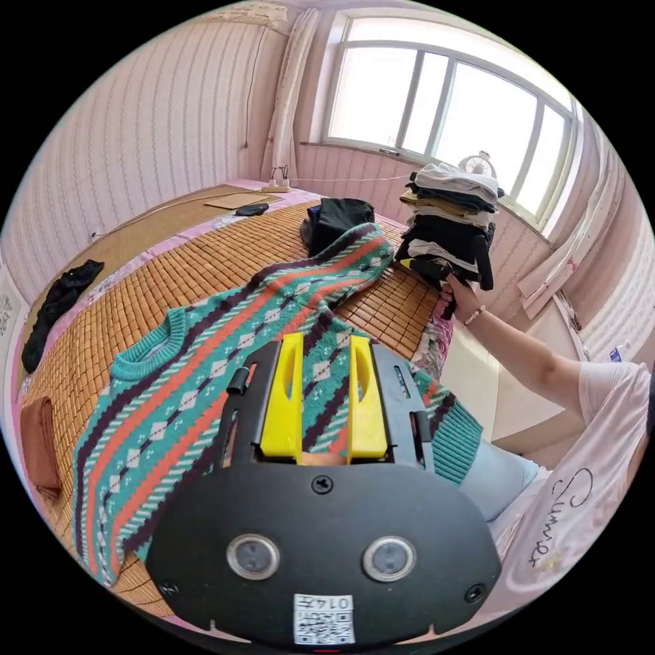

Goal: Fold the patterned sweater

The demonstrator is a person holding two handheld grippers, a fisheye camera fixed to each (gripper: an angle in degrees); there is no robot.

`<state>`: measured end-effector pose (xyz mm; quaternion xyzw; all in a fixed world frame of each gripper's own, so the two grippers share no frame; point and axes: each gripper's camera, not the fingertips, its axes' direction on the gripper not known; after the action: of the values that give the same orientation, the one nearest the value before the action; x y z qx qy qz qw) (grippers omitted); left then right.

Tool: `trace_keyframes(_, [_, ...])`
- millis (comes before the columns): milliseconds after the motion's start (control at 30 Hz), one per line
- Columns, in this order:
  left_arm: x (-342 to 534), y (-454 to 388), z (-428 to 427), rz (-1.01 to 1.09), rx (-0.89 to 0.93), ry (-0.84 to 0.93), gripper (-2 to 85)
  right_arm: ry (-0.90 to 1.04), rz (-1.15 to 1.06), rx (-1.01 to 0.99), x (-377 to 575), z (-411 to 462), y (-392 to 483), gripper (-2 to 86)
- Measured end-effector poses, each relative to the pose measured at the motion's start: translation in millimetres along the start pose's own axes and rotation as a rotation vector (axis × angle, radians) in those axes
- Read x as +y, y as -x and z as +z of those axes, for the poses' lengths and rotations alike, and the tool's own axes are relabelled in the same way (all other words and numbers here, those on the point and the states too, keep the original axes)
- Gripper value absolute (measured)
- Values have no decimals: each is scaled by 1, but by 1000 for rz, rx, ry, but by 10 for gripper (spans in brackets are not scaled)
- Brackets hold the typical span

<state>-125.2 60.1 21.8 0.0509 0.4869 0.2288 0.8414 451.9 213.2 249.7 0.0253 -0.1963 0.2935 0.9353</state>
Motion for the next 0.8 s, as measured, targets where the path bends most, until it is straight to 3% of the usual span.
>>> trace_keyframes(133, [-55,-24,92,29,-1,28,113,68,111,27,-17,34,-15,127])
trace_keyframes(233, [-80,-44,152,65,-75,69,112,84,164,4,-20,46,-26,91])
trace_keyframes(367, [-82,-64,230,170,-225,278,101,56,113,-54,-20,43,-20,58])
trace_keyframes(467, [-76,-70,235,192,-289,229,85,21,64,-75,-17,36,-8,44])
trace_keyframes(633, [-77,-48,226,131,-193,201,89,-46,-17,-159,-15,19,17,22])
trace_keyframes(800, [-53,-2,136,-37,-17,-115,86,-146,-112,-304,-24,-2,73,12])
